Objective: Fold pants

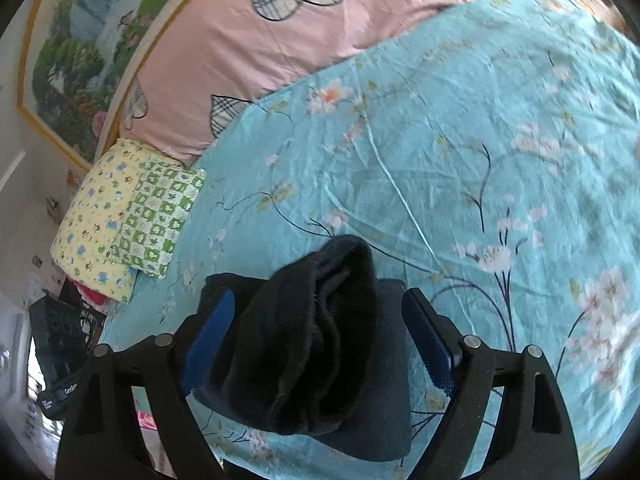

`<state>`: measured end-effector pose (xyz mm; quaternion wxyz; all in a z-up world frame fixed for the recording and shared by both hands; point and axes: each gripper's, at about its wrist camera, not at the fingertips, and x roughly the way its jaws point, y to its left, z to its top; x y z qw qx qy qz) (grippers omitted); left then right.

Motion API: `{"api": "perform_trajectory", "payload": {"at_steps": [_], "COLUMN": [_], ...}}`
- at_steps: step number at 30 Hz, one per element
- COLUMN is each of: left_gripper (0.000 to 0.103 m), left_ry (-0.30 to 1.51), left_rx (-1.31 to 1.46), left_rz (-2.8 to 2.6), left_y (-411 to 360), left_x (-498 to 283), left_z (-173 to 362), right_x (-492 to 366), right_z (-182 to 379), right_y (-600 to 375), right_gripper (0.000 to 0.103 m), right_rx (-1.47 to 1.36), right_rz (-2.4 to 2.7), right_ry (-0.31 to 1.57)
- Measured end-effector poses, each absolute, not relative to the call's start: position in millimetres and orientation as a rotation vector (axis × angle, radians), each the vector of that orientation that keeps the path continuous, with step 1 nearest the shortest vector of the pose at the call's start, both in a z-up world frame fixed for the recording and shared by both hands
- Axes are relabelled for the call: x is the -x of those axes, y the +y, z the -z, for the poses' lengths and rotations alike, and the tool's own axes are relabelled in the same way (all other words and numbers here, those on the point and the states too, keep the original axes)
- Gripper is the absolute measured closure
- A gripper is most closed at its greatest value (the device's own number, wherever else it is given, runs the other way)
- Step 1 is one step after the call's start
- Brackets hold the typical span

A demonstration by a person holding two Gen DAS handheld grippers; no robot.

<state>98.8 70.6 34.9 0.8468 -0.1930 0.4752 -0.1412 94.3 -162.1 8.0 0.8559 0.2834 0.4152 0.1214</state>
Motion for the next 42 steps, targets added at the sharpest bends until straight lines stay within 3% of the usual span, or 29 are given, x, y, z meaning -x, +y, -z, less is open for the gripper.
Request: {"api": "perform_trajectory", "payload": {"at_steps": [17, 23, 26, 30, 33, 42], "left_gripper": [0.027, 0.025, 0.026, 0.029, 0.039, 0.045], "left_ry": [1.088, 1.137, 1.157, 1.166, 1.164, 1.160], "left_rx": [0.388, 0.415, 0.418, 0.453, 0.456, 0.447], "left_rz": [0.267, 0.255, 0.252, 0.264, 0.279, 0.246], "left_y": [68.6, 76.7, 77.3, 80.8, 79.1, 73.8], "left_x": [-122.4, -133.9, -140.7, -144.4, -143.5, -142.3], "left_z": [1.3, 26.9, 38.0, 45.0, 44.4, 41.2], "right_x": [-71.0, -64.7, -63.9, -63.8, -63.2, -61.7], "right_z": [31.9, 37.7, 41.0, 49.8, 50.8, 50.6], "right_y": [-173.3, -177.4, -177.9, -177.8, -176.7, -171.7], "right_gripper": [0.018, 0.027, 0.038, 0.043, 0.045, 0.046], "right_rx": [-0.567, -0.563, -0.594, -0.667, -0.679, -0.670], "right_rz": [-0.218, -0.264, -0.311, -0.368, -0.394, -0.402], "right_ry": [0.980, 0.979, 0.980, 0.984, 0.973, 0.953]}}
